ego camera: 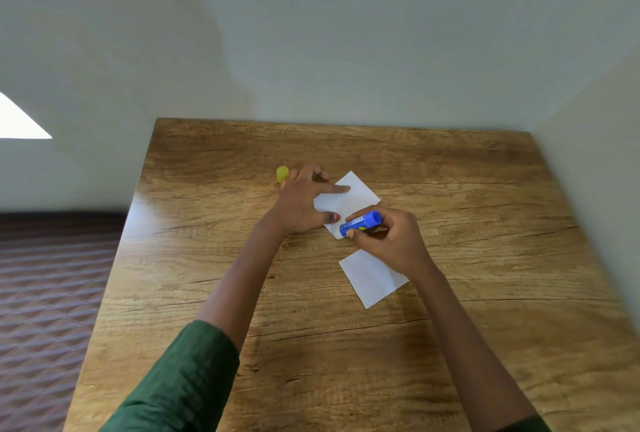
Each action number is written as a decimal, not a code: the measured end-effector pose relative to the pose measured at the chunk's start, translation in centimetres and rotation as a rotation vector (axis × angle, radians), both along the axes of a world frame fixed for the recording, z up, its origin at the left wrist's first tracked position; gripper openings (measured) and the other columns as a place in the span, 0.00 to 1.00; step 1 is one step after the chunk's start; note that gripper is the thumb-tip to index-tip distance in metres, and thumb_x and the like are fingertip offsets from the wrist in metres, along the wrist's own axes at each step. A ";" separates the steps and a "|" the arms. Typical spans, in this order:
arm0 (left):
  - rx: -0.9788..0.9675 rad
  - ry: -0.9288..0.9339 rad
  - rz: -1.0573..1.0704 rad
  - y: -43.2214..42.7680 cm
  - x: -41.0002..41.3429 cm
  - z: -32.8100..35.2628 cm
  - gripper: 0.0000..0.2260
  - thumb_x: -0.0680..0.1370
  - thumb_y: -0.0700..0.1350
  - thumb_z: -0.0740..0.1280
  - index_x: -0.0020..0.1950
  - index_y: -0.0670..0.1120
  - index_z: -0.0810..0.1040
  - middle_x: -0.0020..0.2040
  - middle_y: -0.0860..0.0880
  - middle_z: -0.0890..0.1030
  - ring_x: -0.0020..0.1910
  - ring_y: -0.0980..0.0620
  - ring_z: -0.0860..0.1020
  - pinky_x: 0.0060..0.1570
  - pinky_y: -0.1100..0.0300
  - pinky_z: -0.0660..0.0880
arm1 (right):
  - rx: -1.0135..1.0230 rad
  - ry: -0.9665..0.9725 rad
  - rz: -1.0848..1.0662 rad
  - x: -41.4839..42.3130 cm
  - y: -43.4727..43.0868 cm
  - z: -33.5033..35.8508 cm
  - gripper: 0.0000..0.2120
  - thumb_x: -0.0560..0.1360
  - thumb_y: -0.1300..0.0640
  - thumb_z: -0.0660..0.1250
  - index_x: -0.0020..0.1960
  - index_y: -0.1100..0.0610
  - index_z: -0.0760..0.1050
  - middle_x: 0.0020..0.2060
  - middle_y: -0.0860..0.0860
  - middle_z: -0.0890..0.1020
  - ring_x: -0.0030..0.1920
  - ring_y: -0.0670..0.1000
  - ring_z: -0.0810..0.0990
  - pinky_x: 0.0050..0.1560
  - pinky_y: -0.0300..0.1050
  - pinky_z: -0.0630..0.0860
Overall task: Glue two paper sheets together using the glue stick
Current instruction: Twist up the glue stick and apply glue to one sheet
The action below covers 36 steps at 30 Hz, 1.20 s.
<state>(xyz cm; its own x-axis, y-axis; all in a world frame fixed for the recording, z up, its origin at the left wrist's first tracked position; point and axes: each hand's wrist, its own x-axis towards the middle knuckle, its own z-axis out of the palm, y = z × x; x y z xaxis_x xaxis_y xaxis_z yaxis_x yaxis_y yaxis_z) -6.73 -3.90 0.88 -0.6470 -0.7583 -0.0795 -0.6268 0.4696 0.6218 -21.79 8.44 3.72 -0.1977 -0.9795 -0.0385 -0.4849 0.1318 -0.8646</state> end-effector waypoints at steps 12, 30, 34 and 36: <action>-0.028 -0.002 -0.010 -0.1 0.1 0.0 0.25 0.69 0.53 0.74 0.64 0.61 0.73 0.63 0.50 0.66 0.65 0.50 0.61 0.59 0.57 0.54 | -0.022 0.165 0.068 -0.4 -0.5 -0.3 0.07 0.66 0.62 0.73 0.44 0.58 0.82 0.33 0.52 0.83 0.35 0.50 0.80 0.36 0.38 0.76; -0.006 -0.019 -0.010 0.0 0.0 0.2 0.25 0.69 0.52 0.73 0.65 0.61 0.73 0.64 0.51 0.65 0.66 0.51 0.59 0.60 0.58 0.52 | -0.024 0.172 -0.111 -2.7 -1.1 -0.2 0.06 0.67 0.61 0.74 0.45 0.56 0.82 0.35 0.56 0.84 0.36 0.56 0.80 0.38 0.47 0.77; -0.008 -0.023 -0.012 0.1 0.0 0.2 0.25 0.69 0.52 0.73 0.65 0.61 0.72 0.64 0.51 0.65 0.66 0.51 0.59 0.60 0.58 0.52 | -0.029 0.181 -0.150 -3.2 -1.4 0.0 0.06 0.68 0.61 0.74 0.45 0.57 0.82 0.35 0.59 0.83 0.33 0.54 0.78 0.35 0.42 0.75; -0.006 -0.022 -0.011 0.1 0.0 0.2 0.25 0.69 0.52 0.73 0.65 0.61 0.72 0.64 0.51 0.65 0.66 0.51 0.59 0.60 0.59 0.52 | -0.027 0.208 -0.171 -3.6 -1.5 -0.1 0.06 0.68 0.60 0.74 0.44 0.59 0.81 0.34 0.60 0.82 0.31 0.50 0.76 0.31 0.37 0.72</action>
<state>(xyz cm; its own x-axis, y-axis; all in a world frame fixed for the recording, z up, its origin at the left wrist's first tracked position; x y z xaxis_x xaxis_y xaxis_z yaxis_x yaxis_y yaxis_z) -6.73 -3.81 1.08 -0.6533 -0.7518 -0.0894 -0.6351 0.4800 0.6051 -25.34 6.89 3.64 -0.3613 -0.9313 0.0458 -0.6250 0.2054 -0.7531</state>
